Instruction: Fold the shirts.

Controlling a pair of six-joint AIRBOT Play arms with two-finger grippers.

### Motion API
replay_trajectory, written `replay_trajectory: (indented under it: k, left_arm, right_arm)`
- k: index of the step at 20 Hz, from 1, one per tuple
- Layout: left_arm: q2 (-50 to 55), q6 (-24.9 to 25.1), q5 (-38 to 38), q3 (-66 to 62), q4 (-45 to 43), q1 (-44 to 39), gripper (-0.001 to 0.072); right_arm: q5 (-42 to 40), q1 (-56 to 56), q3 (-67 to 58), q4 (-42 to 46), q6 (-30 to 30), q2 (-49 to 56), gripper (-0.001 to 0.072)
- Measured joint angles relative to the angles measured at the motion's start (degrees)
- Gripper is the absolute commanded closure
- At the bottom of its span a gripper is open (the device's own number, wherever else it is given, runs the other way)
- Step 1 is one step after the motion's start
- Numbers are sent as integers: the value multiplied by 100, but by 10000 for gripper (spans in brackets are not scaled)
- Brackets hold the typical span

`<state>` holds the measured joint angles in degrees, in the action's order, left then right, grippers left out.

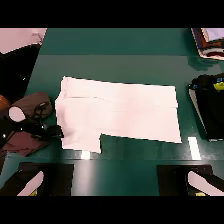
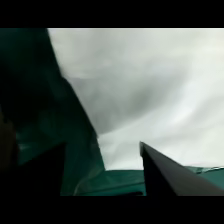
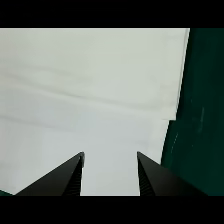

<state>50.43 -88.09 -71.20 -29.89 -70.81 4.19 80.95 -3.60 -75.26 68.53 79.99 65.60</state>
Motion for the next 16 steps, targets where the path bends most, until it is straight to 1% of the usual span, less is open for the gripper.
replay_trajectory:
  k: [4,6,9,11,16]
  left_arm:
    - [-114,-31,492,422,431,4,172]
    - [-120,-39,640,529,581,4,676]
    - [-133,-31,684,562,728,0,683]
    - [-151,11,544,433,780,0,683]
    - [-168,214,195,-168,848,0,682]
  right_arm:
    - [37,0,2,0,-37,-22,324]
    - [72,0,2,0,-48,-26,324]
    - [199,-81,50,15,-79,-37,324]
    - [319,-282,334,31,-90,-101,324]
    - [428,-1432,2118,68,-131,-302,320]
